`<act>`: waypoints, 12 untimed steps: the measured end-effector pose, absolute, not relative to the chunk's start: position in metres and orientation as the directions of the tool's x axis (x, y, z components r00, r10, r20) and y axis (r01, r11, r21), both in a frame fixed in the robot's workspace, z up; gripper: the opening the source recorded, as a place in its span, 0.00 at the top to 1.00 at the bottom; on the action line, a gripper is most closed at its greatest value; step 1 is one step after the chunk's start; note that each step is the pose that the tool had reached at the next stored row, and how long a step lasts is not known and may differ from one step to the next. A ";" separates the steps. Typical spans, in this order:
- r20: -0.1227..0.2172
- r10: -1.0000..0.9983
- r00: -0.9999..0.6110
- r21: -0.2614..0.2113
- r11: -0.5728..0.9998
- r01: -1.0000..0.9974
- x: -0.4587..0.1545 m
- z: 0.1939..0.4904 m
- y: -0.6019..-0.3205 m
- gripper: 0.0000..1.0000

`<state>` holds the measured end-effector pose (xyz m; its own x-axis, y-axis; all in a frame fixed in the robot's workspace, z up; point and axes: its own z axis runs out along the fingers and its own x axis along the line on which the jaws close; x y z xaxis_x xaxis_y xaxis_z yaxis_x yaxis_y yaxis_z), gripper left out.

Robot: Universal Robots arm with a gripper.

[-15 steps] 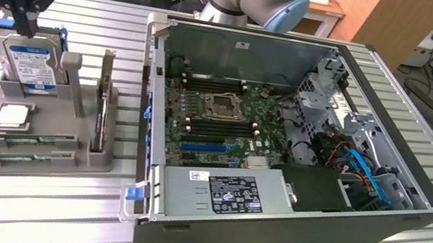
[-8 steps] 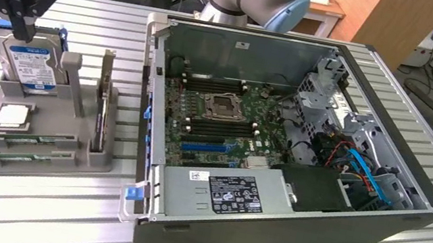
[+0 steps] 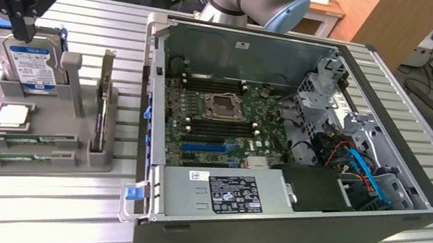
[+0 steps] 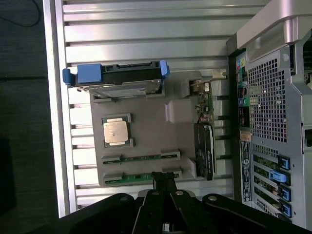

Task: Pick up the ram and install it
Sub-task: 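Pick up the ram and move it above insertion slot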

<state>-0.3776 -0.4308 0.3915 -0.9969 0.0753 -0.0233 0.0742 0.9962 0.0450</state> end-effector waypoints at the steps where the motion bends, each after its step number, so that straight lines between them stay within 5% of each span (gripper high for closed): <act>1: -0.023 0.075 -0.997 0.045 0.996 0.074 -0.378 0.391 -0.431 0.91; 12: -0.023 0.049 -0.999 0.045 0.998 0.048 -0.378 0.391 -0.431 0.91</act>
